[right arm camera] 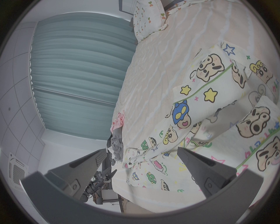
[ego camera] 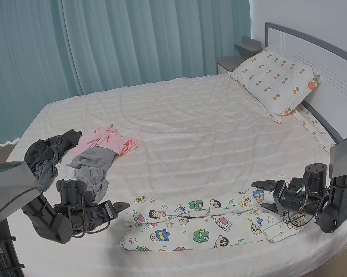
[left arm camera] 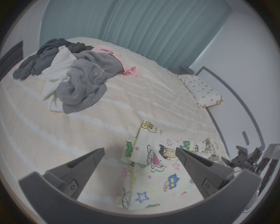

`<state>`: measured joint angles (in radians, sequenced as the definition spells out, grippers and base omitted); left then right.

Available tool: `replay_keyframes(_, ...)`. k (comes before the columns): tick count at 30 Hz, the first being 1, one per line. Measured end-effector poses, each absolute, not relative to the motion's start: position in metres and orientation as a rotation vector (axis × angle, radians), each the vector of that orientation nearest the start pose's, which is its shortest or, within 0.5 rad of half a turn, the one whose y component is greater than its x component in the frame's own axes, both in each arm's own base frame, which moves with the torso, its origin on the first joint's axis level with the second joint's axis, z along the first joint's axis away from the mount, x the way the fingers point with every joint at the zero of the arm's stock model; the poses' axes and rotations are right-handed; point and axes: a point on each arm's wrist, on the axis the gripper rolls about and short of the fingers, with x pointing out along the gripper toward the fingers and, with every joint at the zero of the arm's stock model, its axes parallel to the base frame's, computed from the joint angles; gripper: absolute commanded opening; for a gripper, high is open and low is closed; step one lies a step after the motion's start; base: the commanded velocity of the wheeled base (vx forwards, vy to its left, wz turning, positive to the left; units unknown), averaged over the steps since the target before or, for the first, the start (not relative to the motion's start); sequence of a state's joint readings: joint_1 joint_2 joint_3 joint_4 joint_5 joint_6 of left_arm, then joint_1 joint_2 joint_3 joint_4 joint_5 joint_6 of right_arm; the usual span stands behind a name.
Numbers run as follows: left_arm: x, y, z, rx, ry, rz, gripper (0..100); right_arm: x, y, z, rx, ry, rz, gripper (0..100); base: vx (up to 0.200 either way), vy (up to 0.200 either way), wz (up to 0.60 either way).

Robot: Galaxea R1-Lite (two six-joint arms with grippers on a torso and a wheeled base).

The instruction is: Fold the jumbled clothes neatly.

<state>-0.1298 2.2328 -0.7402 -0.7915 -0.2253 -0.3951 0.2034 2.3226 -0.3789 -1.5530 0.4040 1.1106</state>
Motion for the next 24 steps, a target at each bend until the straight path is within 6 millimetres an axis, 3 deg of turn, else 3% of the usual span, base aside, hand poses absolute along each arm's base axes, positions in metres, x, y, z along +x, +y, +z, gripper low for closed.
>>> replay_keyframes(6,0.362,-0.064,-0.016,-0.365,0.782,-0.223,100,0.297,0.070,-0.010,1.100,0.688,0.318,100,0.000,0.000,0.00)
replay_keyframes(15,0.374,-0.082,-0.028,-0.344,0.782,-0.255,100,0.297,0.070,-0.010,1.100,0.689,0.317,100,0.000,0.000,0.00)
replay_keyframes(16,0.377,-0.084,-0.029,-0.341,0.776,-0.248,0,0.297,0.070,-0.010,1.100,0.689,0.317,100,0.000,0.000,0.00)
replay_keyframes(24,0.381,-0.090,-0.037,-0.329,0.779,-0.229,0,0.297,0.070,-0.010,1.100,0.690,0.317,100,0.000,0.000,0.00)
